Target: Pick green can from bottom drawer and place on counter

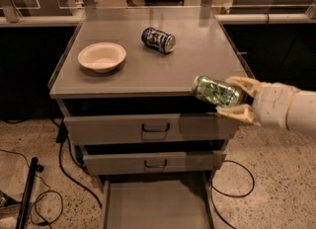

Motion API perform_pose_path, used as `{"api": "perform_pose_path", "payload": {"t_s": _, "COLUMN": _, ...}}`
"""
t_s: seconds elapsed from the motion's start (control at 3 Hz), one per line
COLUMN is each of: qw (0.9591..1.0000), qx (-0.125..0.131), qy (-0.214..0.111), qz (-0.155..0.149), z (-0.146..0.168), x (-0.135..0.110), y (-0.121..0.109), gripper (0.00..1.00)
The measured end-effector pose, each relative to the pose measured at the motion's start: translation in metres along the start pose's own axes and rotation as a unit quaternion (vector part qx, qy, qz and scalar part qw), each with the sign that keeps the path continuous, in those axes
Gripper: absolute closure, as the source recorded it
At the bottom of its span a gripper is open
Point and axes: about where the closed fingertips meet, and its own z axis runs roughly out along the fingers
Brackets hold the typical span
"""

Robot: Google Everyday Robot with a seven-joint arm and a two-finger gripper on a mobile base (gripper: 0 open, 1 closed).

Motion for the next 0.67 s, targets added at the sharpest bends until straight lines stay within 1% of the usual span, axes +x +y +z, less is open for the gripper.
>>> {"api": "perform_pose_path", "payload": {"t_s": 0.33, "qw": 0.9994, "qx": -0.004, "qy": -0.019, "qz": 0.027, "z": 0.0105, "x": -0.0222, "y": -0.0355, "gripper": 1.00}}
{"api": "perform_pose_path", "payload": {"t_s": 0.67, "qw": 0.9994, "qx": -0.004, "qy": -0.019, "qz": 0.027, "z": 0.0105, "x": -0.0222, "y": -0.0355, "gripper": 1.00}}
